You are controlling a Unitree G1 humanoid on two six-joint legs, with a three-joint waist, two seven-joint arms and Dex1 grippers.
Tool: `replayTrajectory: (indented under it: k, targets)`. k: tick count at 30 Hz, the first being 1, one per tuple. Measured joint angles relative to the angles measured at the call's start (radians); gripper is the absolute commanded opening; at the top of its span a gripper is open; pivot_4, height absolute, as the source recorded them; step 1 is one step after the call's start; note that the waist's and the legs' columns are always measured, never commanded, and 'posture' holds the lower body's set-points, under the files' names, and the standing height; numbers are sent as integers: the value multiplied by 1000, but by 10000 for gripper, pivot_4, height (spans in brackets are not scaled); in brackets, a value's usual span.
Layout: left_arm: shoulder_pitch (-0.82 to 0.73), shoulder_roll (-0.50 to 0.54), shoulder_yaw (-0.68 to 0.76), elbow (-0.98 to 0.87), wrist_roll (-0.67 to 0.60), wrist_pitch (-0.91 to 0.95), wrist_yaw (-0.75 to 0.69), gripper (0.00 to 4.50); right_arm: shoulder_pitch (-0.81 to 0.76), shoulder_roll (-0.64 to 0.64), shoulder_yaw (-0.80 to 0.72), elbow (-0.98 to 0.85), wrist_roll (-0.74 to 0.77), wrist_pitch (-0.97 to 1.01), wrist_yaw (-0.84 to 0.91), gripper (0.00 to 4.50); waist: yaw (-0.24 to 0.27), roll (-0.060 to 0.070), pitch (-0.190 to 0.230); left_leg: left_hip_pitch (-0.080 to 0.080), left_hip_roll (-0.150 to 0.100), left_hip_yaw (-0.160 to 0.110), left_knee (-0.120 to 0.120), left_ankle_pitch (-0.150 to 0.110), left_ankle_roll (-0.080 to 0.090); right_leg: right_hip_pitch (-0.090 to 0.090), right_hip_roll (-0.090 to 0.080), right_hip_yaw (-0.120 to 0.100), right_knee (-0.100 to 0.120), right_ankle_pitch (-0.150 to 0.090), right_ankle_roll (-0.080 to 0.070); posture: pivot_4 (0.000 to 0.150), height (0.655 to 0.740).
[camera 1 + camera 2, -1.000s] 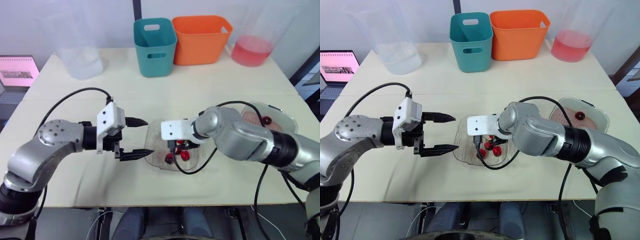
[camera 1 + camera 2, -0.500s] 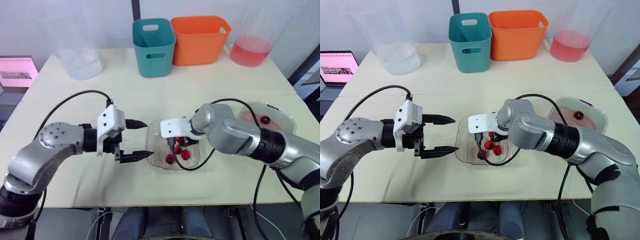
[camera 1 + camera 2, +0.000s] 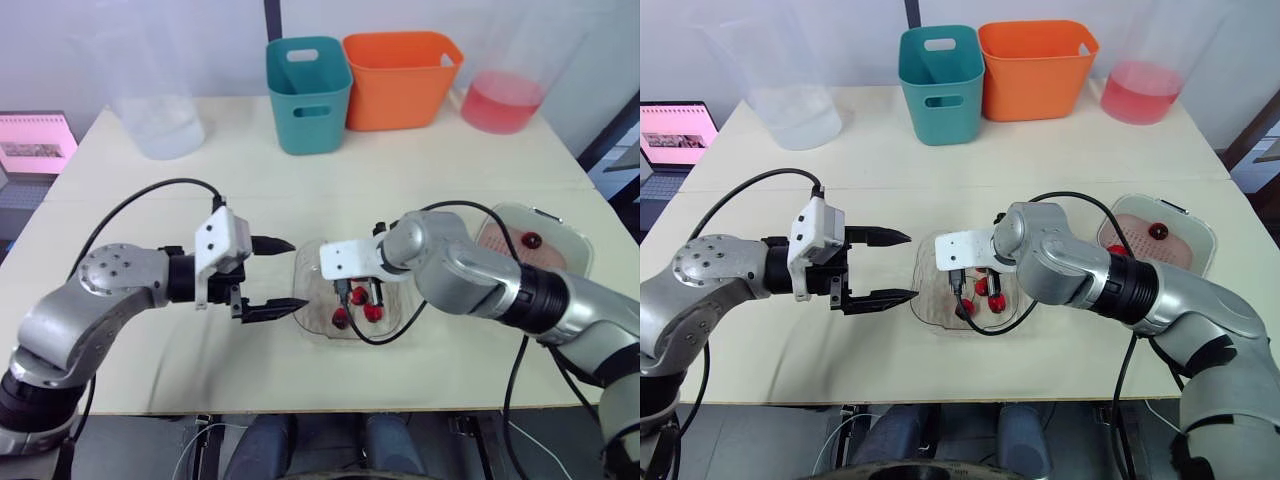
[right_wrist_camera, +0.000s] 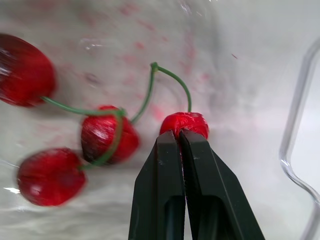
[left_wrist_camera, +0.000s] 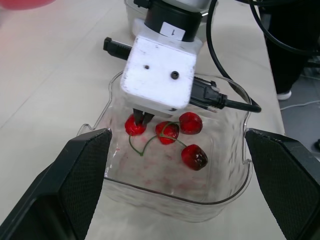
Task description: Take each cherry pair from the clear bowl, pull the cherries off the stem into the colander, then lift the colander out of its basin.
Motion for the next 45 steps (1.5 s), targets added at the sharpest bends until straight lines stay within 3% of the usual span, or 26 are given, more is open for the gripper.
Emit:
replayTrajectory:
  k: [17,22,28,32,37,43,45]
  targets:
    - [-17,-9,10,94,28,-24,-37,45000,67,-15,-302,-179,151,197,-16,922,3,0,0,0,0,0,0,0,1,0,-1,0,-1,0,0,1500,7400]
    - [-69,-65,81,165,-62,14,-9,45000,172,43,-547,-198,244,240,-82,922,5,0,0,-1,0,-1,1,0,1,1,-1,0,0,0,0,1500,7400]
    - [-219,-121,135,290,-153,64,17,45000,181,150,-895,-226,391,278,-120,922,4,0,0,-1,-1,-1,1,0,0,1,-1,-1,1,0,0,1500,7400]
    - [-344,-154,148,358,-201,88,19,45000,161,223,-1047,-224,474,320,-175,922,3,0,0,0,-1,-1,2,1,-2,1,-1,-1,1,0,0,1500,7400]
    - [-449,-220,137,432,-210,94,19,45000,145,262,-1111,-224,545,348,-253,922,-1,0,0,0,-1,-1,2,2,-4,0,-1,-1,2,0,0,1500,7400]
    - [-464,-256,90,492,-174,87,4,45000,146,271,-1120,-225,607,349,-330,922,-2,0,0,0,-1,-1,2,2,-4,-1,-1,0,3,0,0,1500,7400]
    - [-465,-268,81,499,-163,87,0,39545,146,275,-1121,-225,629,349,-349,0,-2,0,0,-1,-1,-1,2,2,-4,-1,-1,0,4,0,0,1500,7400]
